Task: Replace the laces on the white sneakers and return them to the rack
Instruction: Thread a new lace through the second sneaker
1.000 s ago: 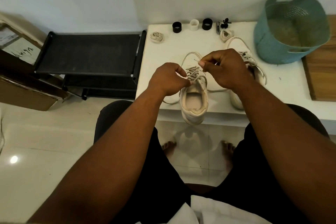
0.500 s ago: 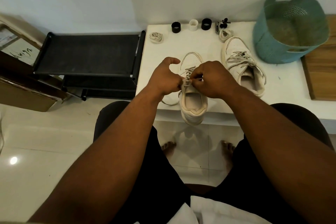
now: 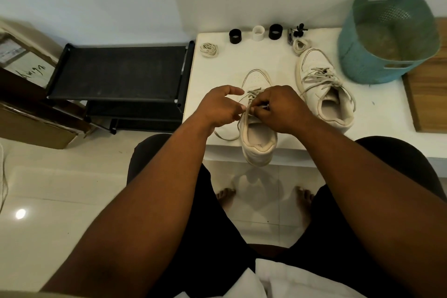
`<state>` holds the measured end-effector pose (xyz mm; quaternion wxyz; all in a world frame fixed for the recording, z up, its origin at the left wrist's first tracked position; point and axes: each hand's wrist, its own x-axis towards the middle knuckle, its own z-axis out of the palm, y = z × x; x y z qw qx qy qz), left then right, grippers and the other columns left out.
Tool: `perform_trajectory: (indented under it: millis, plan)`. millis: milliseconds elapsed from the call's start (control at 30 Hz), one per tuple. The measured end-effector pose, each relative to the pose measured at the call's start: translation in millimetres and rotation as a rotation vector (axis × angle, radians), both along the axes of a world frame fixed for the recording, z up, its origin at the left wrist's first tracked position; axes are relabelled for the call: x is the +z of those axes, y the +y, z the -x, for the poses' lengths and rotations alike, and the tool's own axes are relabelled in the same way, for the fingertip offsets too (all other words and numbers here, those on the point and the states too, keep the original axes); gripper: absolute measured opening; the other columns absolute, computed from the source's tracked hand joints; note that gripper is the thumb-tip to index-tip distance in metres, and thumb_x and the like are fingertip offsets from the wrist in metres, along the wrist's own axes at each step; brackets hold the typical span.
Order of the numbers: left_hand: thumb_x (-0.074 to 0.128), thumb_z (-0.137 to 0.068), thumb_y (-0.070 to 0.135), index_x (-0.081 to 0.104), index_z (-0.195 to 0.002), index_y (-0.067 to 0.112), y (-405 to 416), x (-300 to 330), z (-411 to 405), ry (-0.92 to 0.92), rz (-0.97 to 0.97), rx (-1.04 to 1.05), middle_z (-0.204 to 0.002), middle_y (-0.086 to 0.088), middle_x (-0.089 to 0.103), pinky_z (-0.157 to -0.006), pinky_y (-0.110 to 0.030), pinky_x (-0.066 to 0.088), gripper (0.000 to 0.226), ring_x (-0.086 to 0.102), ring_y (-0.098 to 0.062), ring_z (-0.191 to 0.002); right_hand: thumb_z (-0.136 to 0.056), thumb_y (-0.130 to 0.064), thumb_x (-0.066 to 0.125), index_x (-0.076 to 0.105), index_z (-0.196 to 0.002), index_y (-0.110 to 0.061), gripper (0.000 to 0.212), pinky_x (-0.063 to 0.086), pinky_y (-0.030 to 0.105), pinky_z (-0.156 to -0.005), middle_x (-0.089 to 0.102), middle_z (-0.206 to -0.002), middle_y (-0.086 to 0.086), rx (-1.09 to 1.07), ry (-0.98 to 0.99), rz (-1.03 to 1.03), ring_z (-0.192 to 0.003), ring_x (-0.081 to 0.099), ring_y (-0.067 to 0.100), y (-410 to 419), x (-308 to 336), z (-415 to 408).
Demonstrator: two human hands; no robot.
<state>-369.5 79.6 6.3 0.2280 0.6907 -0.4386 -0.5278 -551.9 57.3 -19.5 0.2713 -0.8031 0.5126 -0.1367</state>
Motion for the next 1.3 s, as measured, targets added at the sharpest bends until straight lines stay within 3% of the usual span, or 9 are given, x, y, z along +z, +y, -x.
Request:
perform_trajectory:
  millis: [133, 233, 400, 567, 733, 867, 1000, 1067, 1300]
  plan:
    - [0.072, -0.087, -0.001, 0.06, -0.123, 0.024, -2.0, -2.0, 0.1, -0.042, 0.107, 0.104, -0.096, -0.004, 0.075, -0.093, -0.04, 0.059, 0.046, 0.072, -0.017, -0.095, -0.079, -0.035, 0.081, 0.074, -0.109, -0.024, 0.032, 0.046, 0.027, -0.079, 0.066, -0.098, -0.004, 0.001, -0.05, -0.004, -0.091, 0.061, 0.014, 2.9, 3.0, 9.3]
    - [0.055, -0.095, -0.006, 0.055, -0.126, 0.021, -3.7, 0.1, 0.8, 0.211, 0.132, 0.275, -0.091, -0.003, 0.067, -0.098, -0.045, 0.056, 0.042, 0.073, -0.021, -0.098, -0.072, -0.042, 0.086, 0.064, -0.123, -0.027, 0.058, 0.044, 0.031, -0.089, 0.063, -0.112, -0.001, -0.061, -0.049, 0.003, -0.104, 0.057, 0.019, 5.9, 1.9, 18.4]
    - [0.041, -0.101, -0.004, 0.061, -0.12, 0.023, -5.8, 8.0, -8.2, 0.681, 0.205, 0.592, -0.09, -0.005, 0.055, -0.057, -0.027, 0.046, 0.039, 0.048, -0.011, -0.058, -0.07, -0.053, 0.085, 0.041, -0.148, -0.031, 0.093, 0.038, 0.038, -0.105, 0.057, -0.131, 0.007, -0.16, -0.021, -0.009, -0.123, 0.049, 0.028, 16.2, -5.8, 19.0]
    - [0.054, -0.101, 0.01, 0.07, -0.102, 0.023, -2.5, 4.8, -16.5, -0.115, 0.407, 0.022, -0.093, 0.007, 0.062, -0.069, -0.021, 0.044, 0.02, 0.057, -0.01, -0.079, -0.072, -0.057, 0.078, 0.032, -0.152, -0.035, 0.095, 0.04, 0.041, -0.103, 0.057, -0.129, 0.007, -0.231, -0.01, -0.032, -0.123, 0.048, 0.03, 23.0, -10.5, 18.0]
    - [0.062, -0.1, 0.032, 0.076, -0.087, 0.023, 5.7, 5.4, -12.6, -0.527, 0.1, -0.511, -0.089, 0.007, 0.069, -0.077, -0.029, 0.045, 0.021, 0.063, -0.014, -0.091, -0.07, -0.059, 0.071, 0.031, -0.15, -0.038, 0.092, 0.045, 0.044, -0.103, 0.058, -0.128, 0.006, -0.267, -0.008, -0.044, -0.122, 0.05, 0.029, 27.3, -15.6, 17.3]
    - [0.056, -0.104, 0.027, 0.071, -0.081, 0.018, 10.5, 13.8, -13.0, 0.01, 0.289, 0.032, -0.081, 0.008, 0.069, -0.069, -0.027, 0.041, 0.029, 0.059, -0.003, -0.077, -0.074, -0.056, 0.067, 0.032, -0.15, -0.037, 0.085, 0.048, 0.045, -0.099, 0.058, -0.126, 0.005, -0.289, -0.045, -0.066, -0.12, 0.053, 0.026, 31.6, -20.1, 17.1]
    - [0.046, -0.108, 0.031, 0.062, -0.081, 0.02, 7.6, 17.7, -15.6, 0.67, 0.228, 0.437, -0.113, 0.0, 0.076, -0.089, -0.038, 0.05, 0.033, 0.067, -0.022, -0.115, -0.079, -0.054, 0.062, 0.031, -0.151, -0.034, 0.081, 0.047, 0.046, -0.1, 0.056, -0.132, 0.004, -0.299, -0.074, -0.078, -0.124, 0.052, 0.026, 32.6, -25.4, 18.2]
    - [0.043, -0.108, 0.036, 0.06, -0.083, 0.021, 7.1, 23.9, -22.2, 0.946, 0.241, 0.539, -0.107, -0.001, 0.076, -0.092, -0.042, 0.052, 0.034, 0.07, -0.026, -0.108, -0.083, -0.049, 0.065, 0.032, -0.153, -0.031, 0.079, 0.045, 0.043, -0.102, 0.056, -0.135, 0.005, -0.301, -0.076, -0.068, -0.126, 0.05, 0.026, 33.0, -26.2, 17.2]
    - [0.044, -0.106, 0.039, 0.063, -0.082, 0.024, 6.7, 52.1, -41.2, 1.174, 0.507, 0.676, -0.077, 0.005, 0.061, -0.055, -0.025, 0.035, 0.034, 0.043, -0.011, -0.056, -0.076, -0.053, 0.068, 0.02, -0.155, -0.036, 0.094, 0.047, 0.044, -0.102, 0.058, -0.131, 0.011, -0.361, -0.074, -0.087, -0.125, 0.054, 0.028, 33.0, -28.1, 17.1]
